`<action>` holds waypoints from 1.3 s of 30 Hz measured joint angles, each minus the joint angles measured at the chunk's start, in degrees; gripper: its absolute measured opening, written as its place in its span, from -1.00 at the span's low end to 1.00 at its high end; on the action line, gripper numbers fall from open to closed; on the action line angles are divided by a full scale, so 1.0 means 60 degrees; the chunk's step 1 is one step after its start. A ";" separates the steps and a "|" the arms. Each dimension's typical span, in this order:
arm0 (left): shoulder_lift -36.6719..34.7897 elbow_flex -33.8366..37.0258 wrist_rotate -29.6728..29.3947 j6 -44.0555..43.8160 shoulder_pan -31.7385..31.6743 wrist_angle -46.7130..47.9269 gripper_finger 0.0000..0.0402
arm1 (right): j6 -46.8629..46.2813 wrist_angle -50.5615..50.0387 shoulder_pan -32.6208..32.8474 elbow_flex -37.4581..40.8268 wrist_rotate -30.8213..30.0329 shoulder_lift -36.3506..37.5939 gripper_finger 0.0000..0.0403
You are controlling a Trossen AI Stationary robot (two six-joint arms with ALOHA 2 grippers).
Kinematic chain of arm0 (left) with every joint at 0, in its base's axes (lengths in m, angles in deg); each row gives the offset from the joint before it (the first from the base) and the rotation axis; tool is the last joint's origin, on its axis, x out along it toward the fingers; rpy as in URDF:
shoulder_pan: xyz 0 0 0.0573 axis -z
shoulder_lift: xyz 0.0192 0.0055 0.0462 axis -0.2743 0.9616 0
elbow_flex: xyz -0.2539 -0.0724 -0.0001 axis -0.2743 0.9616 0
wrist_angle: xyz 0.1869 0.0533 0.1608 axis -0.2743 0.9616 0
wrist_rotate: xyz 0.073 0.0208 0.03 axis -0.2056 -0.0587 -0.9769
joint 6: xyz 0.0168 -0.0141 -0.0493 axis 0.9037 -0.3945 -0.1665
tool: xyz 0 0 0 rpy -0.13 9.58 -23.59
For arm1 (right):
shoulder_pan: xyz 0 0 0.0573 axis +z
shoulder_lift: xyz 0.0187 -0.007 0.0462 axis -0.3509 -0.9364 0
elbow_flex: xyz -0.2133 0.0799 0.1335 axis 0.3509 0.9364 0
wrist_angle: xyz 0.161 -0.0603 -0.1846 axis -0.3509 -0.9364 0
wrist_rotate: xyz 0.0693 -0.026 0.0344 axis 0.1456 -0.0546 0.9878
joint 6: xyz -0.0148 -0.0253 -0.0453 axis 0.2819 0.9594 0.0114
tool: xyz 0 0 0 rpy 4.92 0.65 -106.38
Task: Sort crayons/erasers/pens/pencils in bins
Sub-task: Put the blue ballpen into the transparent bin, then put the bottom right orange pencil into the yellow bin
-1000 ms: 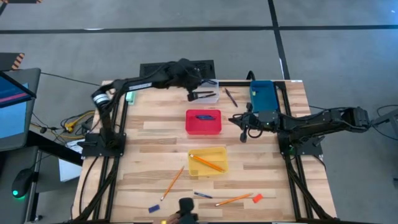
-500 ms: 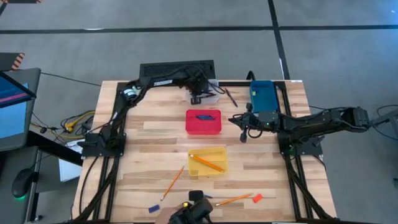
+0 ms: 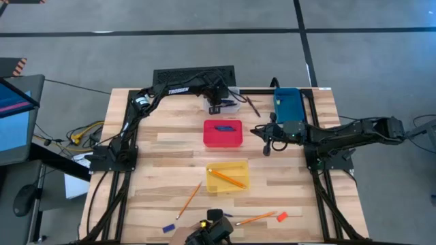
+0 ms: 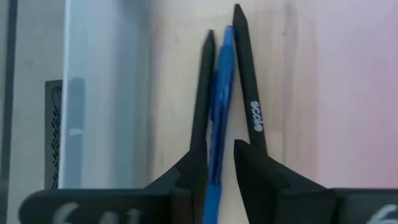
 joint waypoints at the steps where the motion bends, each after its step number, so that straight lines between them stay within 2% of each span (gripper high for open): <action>1: -0.0017 0.0000 -0.0003 0.0063 0.0003 0.0077 -0.62 | 0.0000 -0.0002 0.0000 0.0000 -0.0002 0.0001 -0.98; 4: -0.0076 -0.0047 -0.0199 0.0299 0.0030 0.0388 -0.58 | 0.0003 0.0000 0.0000 0.0000 0.0000 0.0000 -0.98; 6: -0.0159 -0.0147 -0.0750 0.0556 0.0087 0.0817 -0.58 | 0.0002 -0.0001 0.0000 0.0000 -0.0001 0.0001 -0.98; 8: -0.0407 -0.0171 -0.1464 0.0833 0.0203 0.1044 -0.62 | 0.0003 0.0001 0.0000 0.0000 0.0000 0.0002 -0.99; 10: -0.0788 -0.0171 -0.1765 0.0877 0.0339 0.1197 -0.70 | 0.0004 0.0015 0.0000 0.0000 -0.0004 0.0000 -0.99; 14: -0.1789 -0.0161 -0.1416 0.0305 0.0551 0.1444 -0.89 | 0.0002 0.0041 -0.0001 0.0000 0.0000 0.0001 -0.99; 17: -0.2705 0.0480 -0.0996 -0.0263 0.0647 0.1307 -0.98 | 0.0004 0.0055 0.0074 0.0000 -0.0004 0.0000 -0.99; 21: -0.4133 0.2474 -0.0658 -0.0942 0.0887 -0.0116 -0.99 | 0.0027 0.0128 0.0300 -0.0004 -0.0004 0.0003 -0.99; 31: -0.7861 0.9357 -0.0246 -0.2767 0.1992 -0.7237 -1.00 | 0.0111 0.0233 0.0415 0.0080 -0.0078 0.0004 -0.99; 35: -0.8783 1.1309 -0.0166 -0.3711 0.2495 -0.9699 -1.00 | 0.0109 0.0226 0.0513 0.0080 -0.0523 0.0011 -0.99; 39: -0.9202 1.2737 -0.0171 -0.4124 0.2922 -1.1859 -1.00 | 0.0150 -0.0272 0.0897 -0.0195 -0.0909 0.0041 -0.97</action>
